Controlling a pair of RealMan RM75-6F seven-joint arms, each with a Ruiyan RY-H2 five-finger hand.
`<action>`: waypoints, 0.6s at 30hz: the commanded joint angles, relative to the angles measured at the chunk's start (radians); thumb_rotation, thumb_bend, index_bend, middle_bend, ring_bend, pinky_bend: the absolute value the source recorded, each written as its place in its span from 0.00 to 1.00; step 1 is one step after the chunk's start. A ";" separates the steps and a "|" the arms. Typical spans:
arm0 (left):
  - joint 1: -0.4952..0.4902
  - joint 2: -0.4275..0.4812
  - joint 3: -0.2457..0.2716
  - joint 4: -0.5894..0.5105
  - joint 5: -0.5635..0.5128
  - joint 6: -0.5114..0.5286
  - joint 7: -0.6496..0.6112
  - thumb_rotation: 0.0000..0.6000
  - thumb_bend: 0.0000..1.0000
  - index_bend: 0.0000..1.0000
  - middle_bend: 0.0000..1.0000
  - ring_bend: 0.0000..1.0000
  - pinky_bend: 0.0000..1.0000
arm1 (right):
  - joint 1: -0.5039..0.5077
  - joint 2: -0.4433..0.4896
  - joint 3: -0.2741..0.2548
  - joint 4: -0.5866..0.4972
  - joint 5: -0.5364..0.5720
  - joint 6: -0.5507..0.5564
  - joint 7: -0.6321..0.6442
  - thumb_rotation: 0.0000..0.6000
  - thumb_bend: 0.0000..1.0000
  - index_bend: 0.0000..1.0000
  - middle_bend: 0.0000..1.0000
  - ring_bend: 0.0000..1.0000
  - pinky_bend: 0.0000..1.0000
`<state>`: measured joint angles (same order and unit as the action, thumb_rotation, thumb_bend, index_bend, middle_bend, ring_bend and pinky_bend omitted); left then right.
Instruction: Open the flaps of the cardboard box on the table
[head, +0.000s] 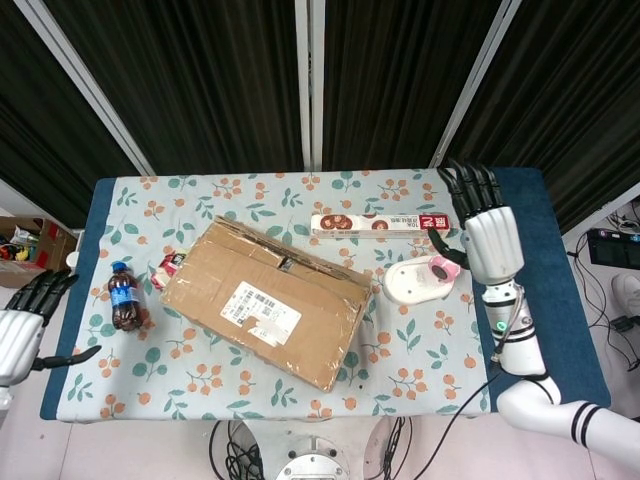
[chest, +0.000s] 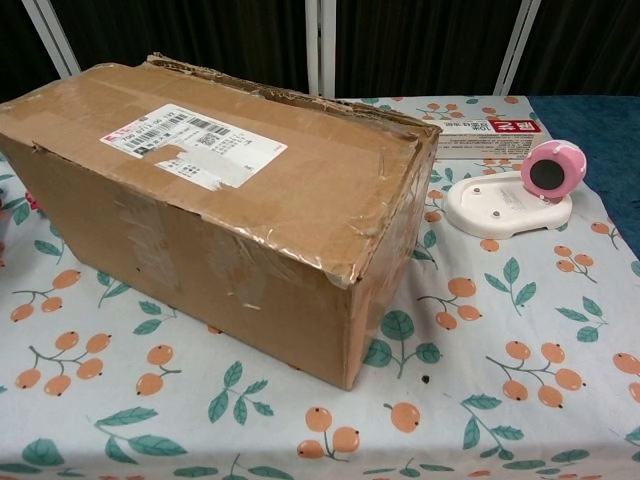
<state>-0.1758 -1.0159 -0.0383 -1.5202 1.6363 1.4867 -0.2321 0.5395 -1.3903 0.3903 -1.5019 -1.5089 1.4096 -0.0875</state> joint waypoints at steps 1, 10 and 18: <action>-0.086 0.060 -0.049 -0.063 0.030 -0.055 -0.043 0.54 0.06 0.11 0.08 0.06 0.18 | -0.044 0.067 -0.007 -0.015 -0.015 0.052 0.022 1.00 0.33 0.00 0.00 0.00 0.00; -0.401 0.051 -0.163 -0.143 -0.005 -0.383 -0.191 0.51 0.05 0.13 0.11 0.06 0.18 | -0.183 0.233 -0.020 -0.127 -0.013 0.188 0.111 1.00 0.32 0.00 0.00 0.00 0.00; -0.585 -0.063 -0.168 -0.106 -0.023 -0.587 -0.287 0.33 0.00 0.20 0.16 0.06 0.18 | -0.302 0.331 -0.078 -0.192 -0.012 0.260 0.144 1.00 0.10 0.00 0.00 0.00 0.00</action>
<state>-0.7211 -1.0444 -0.2016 -1.6378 1.6221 0.9400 -0.4990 0.2561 -1.0742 0.3287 -1.6786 -1.5231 1.6590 0.0511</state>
